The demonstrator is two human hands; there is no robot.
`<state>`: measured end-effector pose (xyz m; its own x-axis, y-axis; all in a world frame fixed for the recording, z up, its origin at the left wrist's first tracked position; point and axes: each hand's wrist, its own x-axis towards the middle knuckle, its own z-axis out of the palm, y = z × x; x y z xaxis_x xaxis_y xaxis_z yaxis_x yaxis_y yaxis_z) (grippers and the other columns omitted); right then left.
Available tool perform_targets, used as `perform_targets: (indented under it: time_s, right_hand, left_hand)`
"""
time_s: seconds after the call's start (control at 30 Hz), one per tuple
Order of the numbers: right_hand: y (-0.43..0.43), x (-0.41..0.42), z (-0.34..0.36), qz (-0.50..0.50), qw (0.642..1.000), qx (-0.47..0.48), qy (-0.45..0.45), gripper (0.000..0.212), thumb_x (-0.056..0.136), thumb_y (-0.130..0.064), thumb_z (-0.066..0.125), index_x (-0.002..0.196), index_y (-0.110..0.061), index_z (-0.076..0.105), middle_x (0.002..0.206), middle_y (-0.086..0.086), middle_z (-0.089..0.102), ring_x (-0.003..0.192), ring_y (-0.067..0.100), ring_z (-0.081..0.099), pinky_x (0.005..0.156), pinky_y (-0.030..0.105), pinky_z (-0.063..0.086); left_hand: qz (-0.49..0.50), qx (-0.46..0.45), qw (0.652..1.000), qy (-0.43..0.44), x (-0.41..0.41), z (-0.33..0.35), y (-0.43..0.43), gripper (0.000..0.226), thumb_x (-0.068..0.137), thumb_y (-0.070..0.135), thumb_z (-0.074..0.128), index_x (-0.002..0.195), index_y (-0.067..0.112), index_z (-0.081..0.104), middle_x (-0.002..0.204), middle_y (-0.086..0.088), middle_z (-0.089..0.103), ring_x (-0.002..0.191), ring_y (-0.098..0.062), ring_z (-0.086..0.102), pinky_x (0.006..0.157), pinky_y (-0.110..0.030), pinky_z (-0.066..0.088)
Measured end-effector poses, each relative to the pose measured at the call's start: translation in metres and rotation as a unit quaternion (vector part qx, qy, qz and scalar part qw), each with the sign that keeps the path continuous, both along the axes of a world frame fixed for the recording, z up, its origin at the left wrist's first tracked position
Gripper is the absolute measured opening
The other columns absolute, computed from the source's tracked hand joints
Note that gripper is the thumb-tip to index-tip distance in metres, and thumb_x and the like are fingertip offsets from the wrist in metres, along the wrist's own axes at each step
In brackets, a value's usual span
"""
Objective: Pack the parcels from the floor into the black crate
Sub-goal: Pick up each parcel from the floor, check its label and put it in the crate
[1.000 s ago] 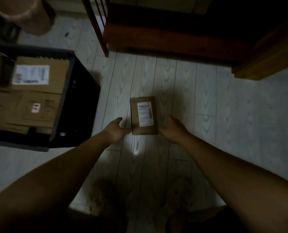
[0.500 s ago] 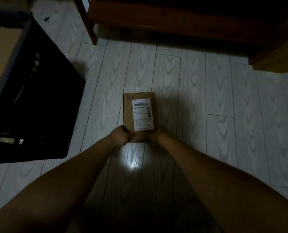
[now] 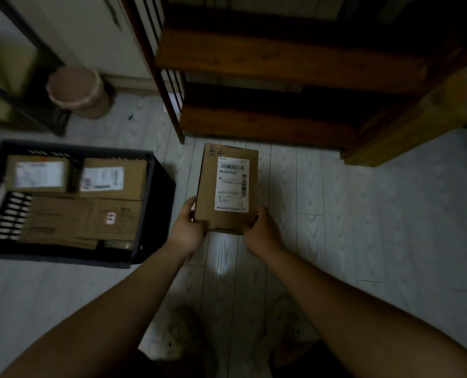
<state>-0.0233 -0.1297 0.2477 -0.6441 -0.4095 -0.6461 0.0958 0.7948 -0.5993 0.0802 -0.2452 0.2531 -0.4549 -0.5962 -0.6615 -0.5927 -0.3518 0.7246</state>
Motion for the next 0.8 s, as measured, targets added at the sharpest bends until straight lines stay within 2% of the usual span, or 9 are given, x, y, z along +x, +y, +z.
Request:
perform_targets:
  time_s: [0.07, 0.17, 0.27, 0.37, 0.43, 0.5, 0.57, 0.67, 0.8]
  right_hand:
    - [-0.001, 0.008, 0.073, 0.002, 1.0, -0.021, -0.005, 0.045, 0.092, -0.016, 0.057, 0.133, -0.017, 0.039, 0.13, 0.007, 0.053, 0.112, 0.023, 0.055, 0.083, 0.029, 0.047]
    - [-0.001, 0.02, 0.178, 0.013, 0.998, -0.057, -0.01, 0.053, 0.093, -0.017, 0.057, 0.14, -0.018, 0.033, 0.134, 0.005, 0.051, 0.103, 0.015, 0.05, 0.066, 0.017, 0.041]
    - [0.002, 0.033, 0.265, 0.016, 0.995, -0.094, 0.004, 0.063, 0.093, -0.014, 0.058, 0.146, -0.023, 0.026, 0.139, 0.005, 0.048, 0.119, 0.022, 0.05, 0.086, 0.029, 0.048]
    - [0.01, 0.044, 0.331, 0.015, 0.989, -0.142, 0.026, 0.067, 0.092, -0.011, 0.057, 0.147, -0.027, 0.024, 0.139, 0.005, 0.048, 0.125, 0.027, 0.047, 0.084, 0.033, 0.049]
    - [0.019, 0.049, 0.362, -0.002, 0.982, -0.188, 0.032, 0.068, 0.091, -0.015, 0.061, 0.147, -0.027, 0.024, 0.132, 0.002, 0.053, 0.117, 0.021, 0.052, 0.089, 0.035, 0.049]
    - [0.03, 0.051, 0.383, -0.021, 0.976, -0.214, 0.036, 0.074, 0.089, -0.023, 0.064, 0.148, -0.033, 0.02, 0.122, -0.001, 0.059, 0.106, 0.015, 0.058, 0.093, 0.04, 0.05]
    - [0.043, 0.051, 0.397, -0.046, 0.974, -0.216, 0.047, 0.082, 0.089, -0.027, 0.064, 0.148, -0.04, 0.009, 0.115, -0.001, 0.062, 0.102, 0.016, 0.061, 0.091, 0.044, 0.052]
    - [0.066, 0.055, 0.416, -0.098, 0.96, -0.263, 0.008, 0.089, 0.09, -0.019, 0.063, 0.149, -0.042, 0.0, 0.119, 0.006, 0.063, 0.1, 0.021, 0.066, 0.082, 0.039, 0.057]
    - [0.087, 0.084, 0.433, -0.077, 0.959, -0.272, 0.029, 0.063, 0.091, -0.018, 0.061, 0.145, -0.026, 0.03, 0.116, 0.004, 0.06, 0.095, 0.018, 0.064, 0.077, 0.031, 0.058]
  left_hand:
    - [0.016, 0.009, 1.0, 0.021, 0.009, 0.071, -0.008, 0.067, 0.088, -0.007, 0.048, 0.143, 0.026, 0.03, 0.109, 0.002, 0.05, 0.086, -0.013, 0.053, 0.075, -0.033, 0.051]
    - [0.006, 0.01, 0.999, 0.046, 0.026, 0.175, -0.019, 0.063, 0.089, -0.005, 0.049, 0.14, 0.028, 0.035, 0.11, 0.002, 0.053, 0.091, -0.015, 0.056, 0.068, -0.026, 0.051]
    - [-0.003, 0.008, 0.997, 0.075, 0.043, 0.262, -0.027, 0.064, 0.086, -0.007, 0.049, 0.137, 0.03, 0.039, 0.116, -0.004, 0.056, 0.1, -0.022, 0.058, 0.076, -0.032, 0.052]
    - [-0.027, -0.002, 0.993, 0.111, 0.06, 0.325, -0.026, 0.064, 0.086, -0.009, 0.047, 0.136, 0.03, 0.041, 0.115, -0.006, 0.056, 0.099, -0.024, 0.058, 0.077, -0.034, 0.052]
    - [-0.048, -0.022, 0.991, 0.123, 0.072, 0.353, -0.023, 0.065, 0.087, -0.009, 0.045, 0.137, 0.031, 0.04, 0.119, -0.006, 0.055, 0.096, -0.024, 0.058, 0.074, -0.034, 0.052]
    - [-0.064, -0.056, 0.989, 0.123, 0.088, 0.376, -0.016, 0.066, 0.087, -0.009, 0.042, 0.139, 0.032, 0.04, 0.128, -0.007, 0.051, 0.101, -0.026, 0.057, 0.081, -0.039, 0.053]
    - [-0.079, -0.099, 0.986, 0.111, 0.105, 0.399, -0.005, 0.066, 0.087, -0.007, 0.041, 0.139, 0.034, 0.04, 0.132, -0.006, 0.048, 0.109, -0.027, 0.054, 0.092, -0.047, 0.051]
    - [-0.116, -0.142, 0.979, 0.09, 0.131, 0.432, 0.019, 0.06, 0.089, -0.003, 0.042, 0.138, 0.032, 0.04, 0.125, -0.006, 0.05, 0.108, -0.027, 0.055, 0.093, -0.048, 0.05]
    - [-0.137, -0.187, 0.97, 0.076, 0.164, 0.473, 0.036, 0.058, 0.088, -0.001, 0.046, 0.135, 0.033, 0.044, 0.11, 0.003, 0.053, 0.101, -0.021, 0.058, 0.092, -0.044, 0.052]
